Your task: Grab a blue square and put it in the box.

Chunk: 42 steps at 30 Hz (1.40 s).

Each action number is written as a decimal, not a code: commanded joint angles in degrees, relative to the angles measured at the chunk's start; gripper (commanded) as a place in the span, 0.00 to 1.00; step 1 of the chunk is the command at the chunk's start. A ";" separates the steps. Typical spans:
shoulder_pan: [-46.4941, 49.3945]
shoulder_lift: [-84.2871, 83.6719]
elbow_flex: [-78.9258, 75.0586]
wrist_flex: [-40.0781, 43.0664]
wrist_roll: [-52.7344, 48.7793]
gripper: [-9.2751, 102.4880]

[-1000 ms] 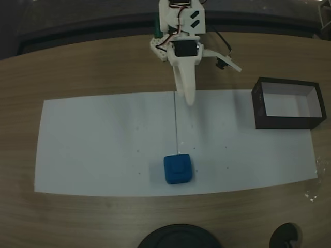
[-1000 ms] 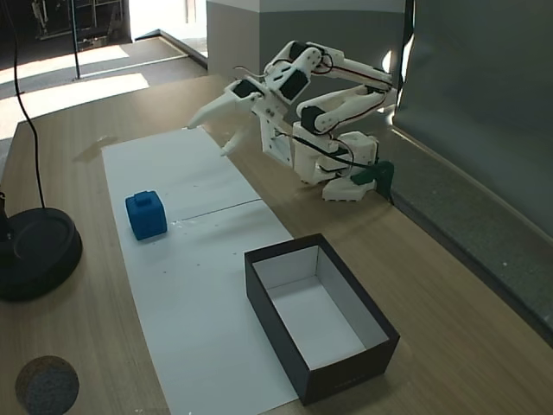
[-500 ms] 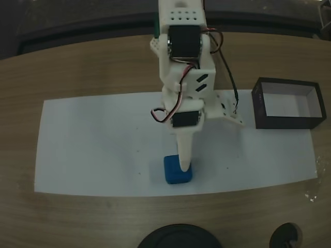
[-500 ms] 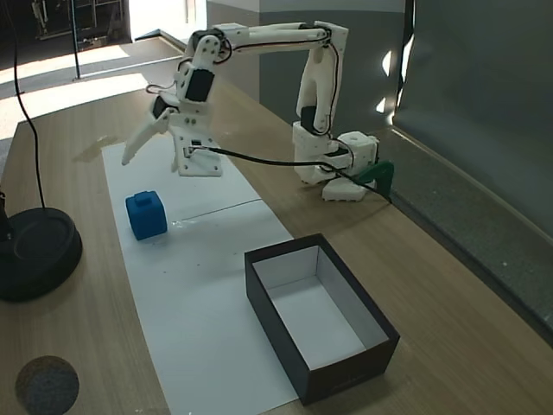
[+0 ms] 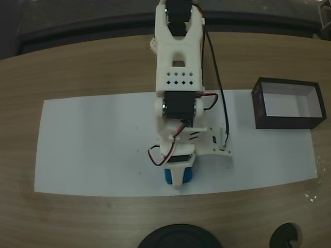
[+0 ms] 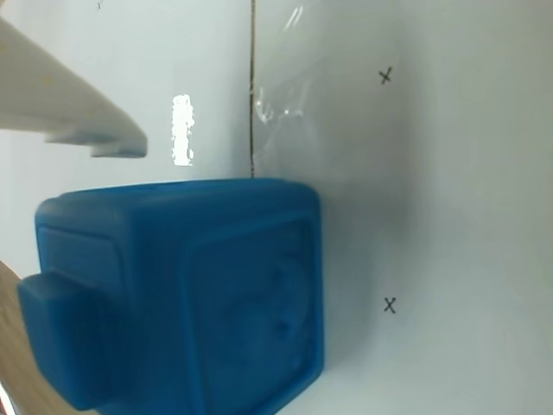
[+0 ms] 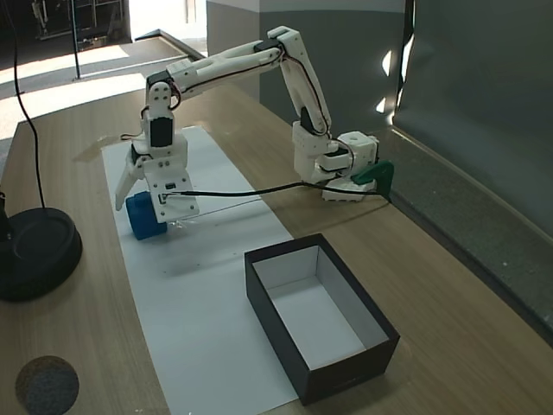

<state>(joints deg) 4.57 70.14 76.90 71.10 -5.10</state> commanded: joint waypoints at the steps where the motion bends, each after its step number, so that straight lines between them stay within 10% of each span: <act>1: 0.00 0.35 -4.75 0.09 -0.09 0.35; 6: -0.09 -0.09 -5.36 -0.09 0.00 0.12; 15: -2.64 15.82 -13.45 9.93 -0.18 0.13; 23: -33.22 42.01 -29.62 27.60 -5.80 0.13; 30: -57.13 45.88 -17.05 26.98 -6.94 0.13; 42: -58.36 28.92 -0.26 4.31 -6.68 0.13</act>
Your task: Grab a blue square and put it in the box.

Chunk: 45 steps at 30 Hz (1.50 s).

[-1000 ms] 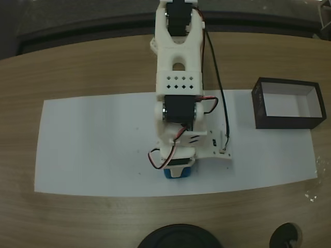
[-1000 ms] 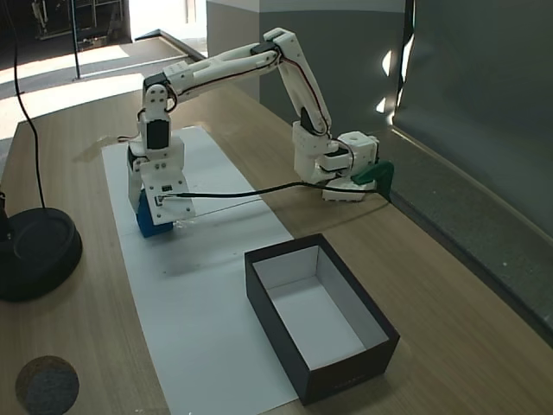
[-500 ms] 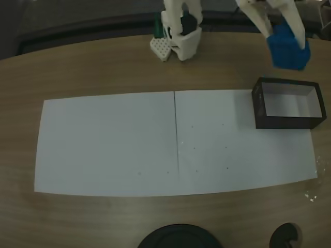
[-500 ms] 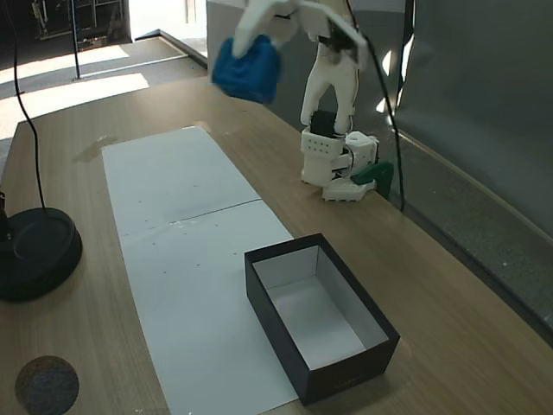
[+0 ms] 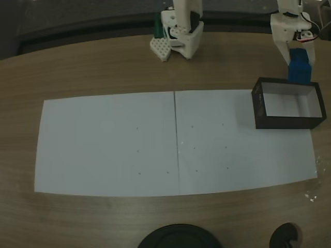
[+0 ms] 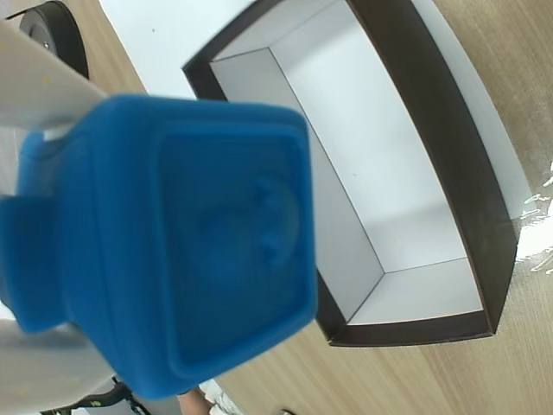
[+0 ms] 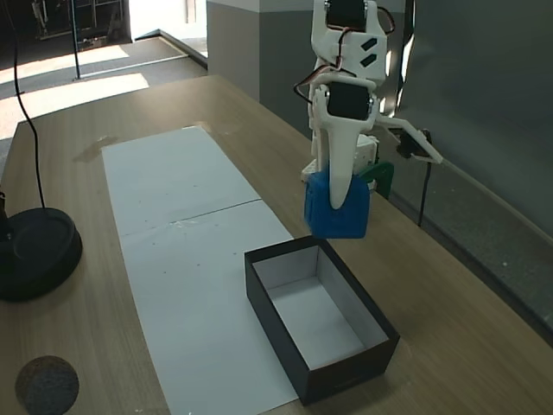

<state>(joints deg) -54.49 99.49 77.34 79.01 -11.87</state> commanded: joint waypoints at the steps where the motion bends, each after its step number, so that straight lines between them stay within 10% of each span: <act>1: 0.88 -1.93 -0.44 -5.01 0.00 0.13; 14: 1.32 -11.95 -0.79 -8.70 0.35 0.13; 21: 1.76 -11.78 -0.44 -8.00 2.99 0.36; 29: 4.04 -0.26 -1.14 -3.60 2.64 0.18; 45: 52.56 67.24 13.97 9.93 6.86 0.08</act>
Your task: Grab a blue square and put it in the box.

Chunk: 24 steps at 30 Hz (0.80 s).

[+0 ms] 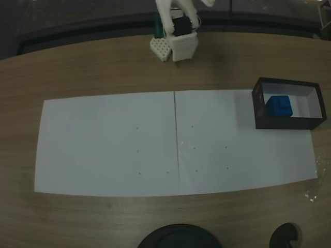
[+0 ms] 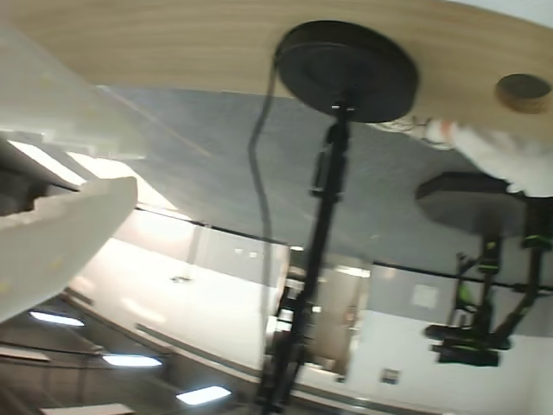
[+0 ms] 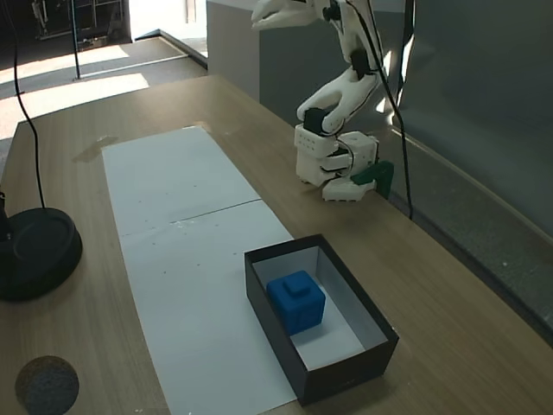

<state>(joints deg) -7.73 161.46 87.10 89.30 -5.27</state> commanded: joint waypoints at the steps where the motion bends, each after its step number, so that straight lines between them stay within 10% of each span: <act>1: 8.35 9.23 8.17 -0.62 0.26 0.08; 9: 17.14 38.94 35.24 -5.27 -0.09 0.08; 24: 17.31 35.77 65.74 -30.50 0.26 0.08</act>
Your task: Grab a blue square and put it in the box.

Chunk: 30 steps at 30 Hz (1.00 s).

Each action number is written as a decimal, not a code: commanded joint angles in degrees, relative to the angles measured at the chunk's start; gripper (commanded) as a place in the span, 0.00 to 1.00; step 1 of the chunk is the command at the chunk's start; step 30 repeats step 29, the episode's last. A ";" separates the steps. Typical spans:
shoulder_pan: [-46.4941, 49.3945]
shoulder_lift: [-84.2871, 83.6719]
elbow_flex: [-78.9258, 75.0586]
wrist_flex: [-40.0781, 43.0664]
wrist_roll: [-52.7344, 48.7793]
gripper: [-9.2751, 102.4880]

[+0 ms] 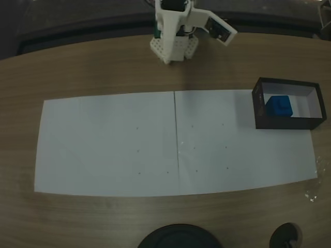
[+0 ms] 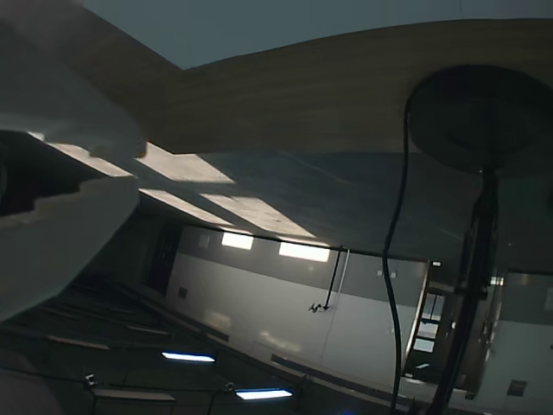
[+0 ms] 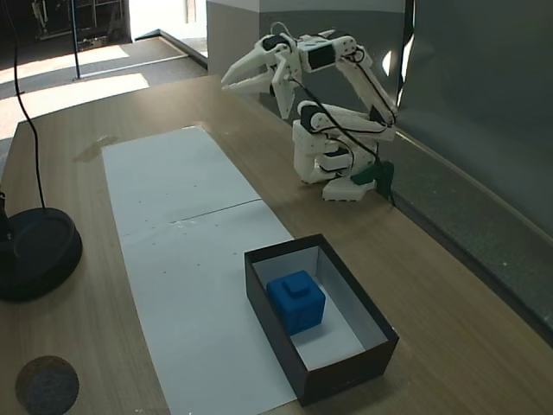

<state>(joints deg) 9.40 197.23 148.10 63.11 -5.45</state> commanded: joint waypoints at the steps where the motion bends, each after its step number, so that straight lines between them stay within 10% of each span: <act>1: 0.18 0.00 8.79 -6.33 0.44 0.08; 13: -0.53 -0.09 29.88 -13.45 4.31 0.08; 22: -11.69 -0.09 23.38 10.63 4.75 0.08; 30: -12.30 -0.09 23.29 10.63 4.75 0.08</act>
